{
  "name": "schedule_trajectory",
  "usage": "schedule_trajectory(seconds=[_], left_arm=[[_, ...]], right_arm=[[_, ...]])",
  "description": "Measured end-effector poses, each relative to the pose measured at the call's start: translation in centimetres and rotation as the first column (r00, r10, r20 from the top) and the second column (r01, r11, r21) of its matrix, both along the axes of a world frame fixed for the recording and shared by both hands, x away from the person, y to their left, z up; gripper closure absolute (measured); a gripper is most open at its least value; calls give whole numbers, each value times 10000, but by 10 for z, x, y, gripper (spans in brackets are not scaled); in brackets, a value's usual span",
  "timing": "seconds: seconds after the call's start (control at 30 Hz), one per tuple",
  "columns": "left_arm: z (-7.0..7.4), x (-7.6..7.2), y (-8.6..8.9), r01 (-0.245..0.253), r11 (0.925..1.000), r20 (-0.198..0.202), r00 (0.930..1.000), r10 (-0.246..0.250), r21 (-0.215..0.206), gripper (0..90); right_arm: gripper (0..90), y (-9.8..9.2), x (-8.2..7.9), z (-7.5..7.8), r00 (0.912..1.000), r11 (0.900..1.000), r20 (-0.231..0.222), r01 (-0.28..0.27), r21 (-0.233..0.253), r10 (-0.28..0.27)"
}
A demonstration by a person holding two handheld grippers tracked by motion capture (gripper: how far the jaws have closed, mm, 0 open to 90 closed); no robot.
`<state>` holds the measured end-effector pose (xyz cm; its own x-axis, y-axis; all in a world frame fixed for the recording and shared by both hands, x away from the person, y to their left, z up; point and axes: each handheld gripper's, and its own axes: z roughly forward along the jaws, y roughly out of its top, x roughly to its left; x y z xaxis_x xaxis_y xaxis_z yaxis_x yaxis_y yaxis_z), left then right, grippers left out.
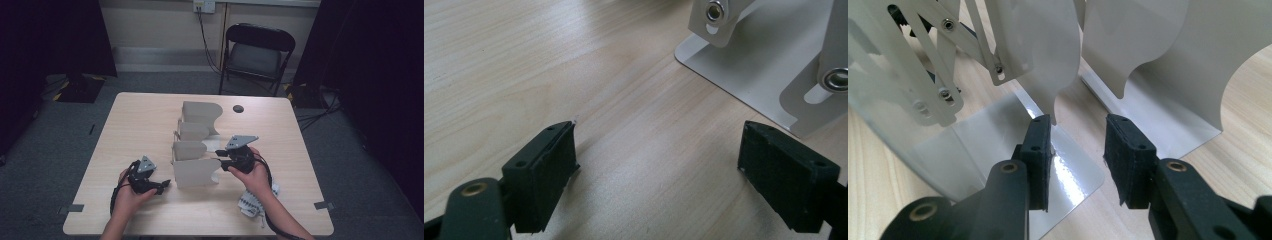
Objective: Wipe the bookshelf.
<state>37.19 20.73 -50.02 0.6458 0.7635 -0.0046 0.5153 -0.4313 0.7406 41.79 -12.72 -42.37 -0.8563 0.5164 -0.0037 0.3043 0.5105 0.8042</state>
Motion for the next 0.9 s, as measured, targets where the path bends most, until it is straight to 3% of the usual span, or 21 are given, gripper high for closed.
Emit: schedule_trajectory(seconds=[0.43, 0.9], left_arm=[[0, 0, 0, 5, 10000, -3, 10000, -5, 2, 155], [0, 0, 0, -19, 10000, 11, 10000, 19, 20, 156]], right_arm=[[641, -9, -13, 5, 9999, 9999, 57, 105, 128, -105], [643, -21, -24, -3, 9992, 9992, -52, 393, 67, -392]])
